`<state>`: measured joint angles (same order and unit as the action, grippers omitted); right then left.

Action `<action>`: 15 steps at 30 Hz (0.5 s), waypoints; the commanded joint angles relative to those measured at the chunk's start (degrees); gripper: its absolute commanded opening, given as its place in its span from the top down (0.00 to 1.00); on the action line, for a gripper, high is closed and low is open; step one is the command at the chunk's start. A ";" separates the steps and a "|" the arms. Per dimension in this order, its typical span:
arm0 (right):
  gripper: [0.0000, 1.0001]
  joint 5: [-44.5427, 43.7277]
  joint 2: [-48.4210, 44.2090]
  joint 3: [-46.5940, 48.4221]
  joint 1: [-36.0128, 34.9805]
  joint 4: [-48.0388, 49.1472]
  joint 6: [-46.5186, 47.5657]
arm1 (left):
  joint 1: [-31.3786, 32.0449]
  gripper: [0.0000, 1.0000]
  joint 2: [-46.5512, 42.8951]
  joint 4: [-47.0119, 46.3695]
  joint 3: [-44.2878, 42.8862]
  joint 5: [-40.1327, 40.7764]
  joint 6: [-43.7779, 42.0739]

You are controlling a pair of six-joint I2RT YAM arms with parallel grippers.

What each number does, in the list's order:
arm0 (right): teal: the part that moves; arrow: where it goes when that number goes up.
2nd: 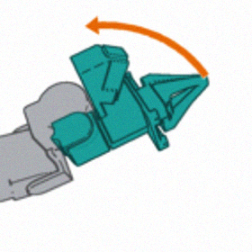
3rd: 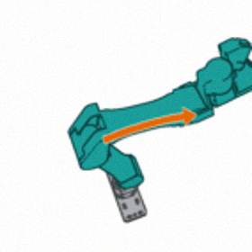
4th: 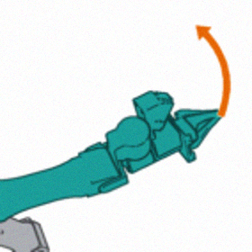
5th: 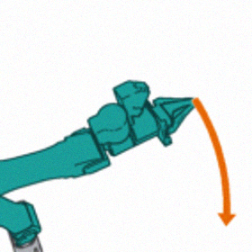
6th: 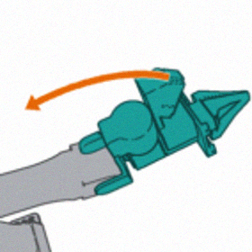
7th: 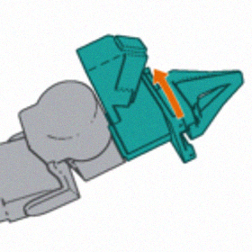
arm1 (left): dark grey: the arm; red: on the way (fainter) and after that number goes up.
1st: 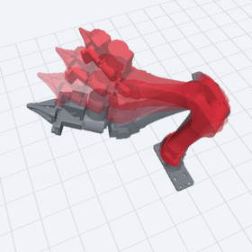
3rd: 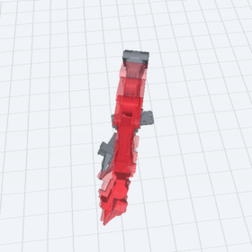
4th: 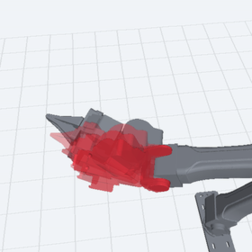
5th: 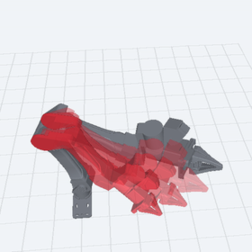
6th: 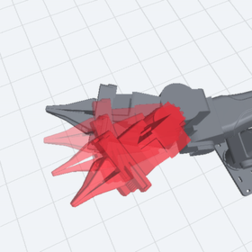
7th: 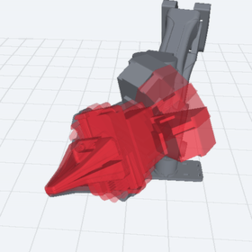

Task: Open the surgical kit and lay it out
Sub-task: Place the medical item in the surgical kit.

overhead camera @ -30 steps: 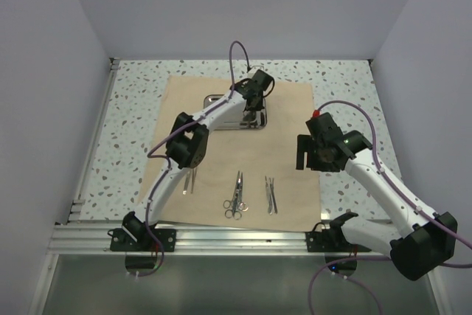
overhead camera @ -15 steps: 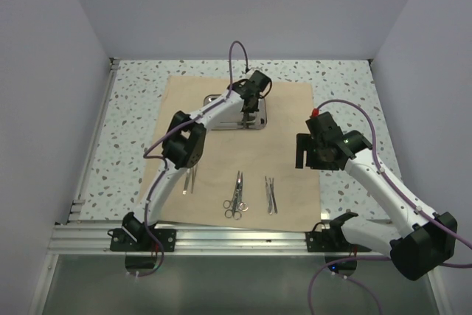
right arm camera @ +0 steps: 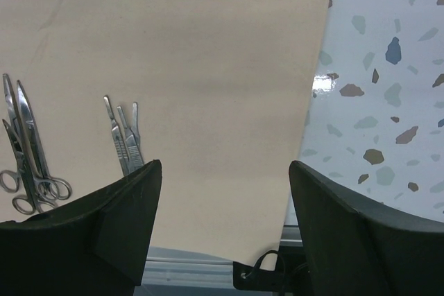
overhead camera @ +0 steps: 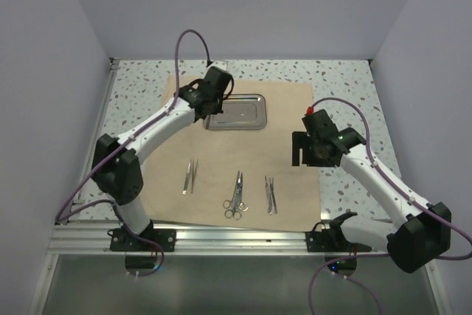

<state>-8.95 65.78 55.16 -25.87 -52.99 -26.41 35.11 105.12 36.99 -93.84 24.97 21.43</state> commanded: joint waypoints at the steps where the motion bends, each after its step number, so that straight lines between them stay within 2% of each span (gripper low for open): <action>1: 0.22 1.83 1.02 2.32 -0.06 2.72 1.80 | 0.22 1.00 -8.86 -3.42 13.22 0.08 1.06; 5: 0.22 2.62 1.28 1.98 0.03 3.60 1.98 | 0.22 1.00 -16.43 -3.94 27.27 0.34 4.84; 8: 0.22 3.41 1.37 1.53 -0.06 3.95 2.07 | 0.22 1.00 -21.44 -4.91 34.13 0.60 6.07; 15: 0.22 3.85 0.76 1.18 -0.06 3.95 1.28 | 0.22 1.00 -26.81 -6.41 42.77 0.26 9.33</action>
<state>-6.33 67.13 55.22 -25.87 -50.13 -25.54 35.33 81.14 34.65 -52.53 24.86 27.59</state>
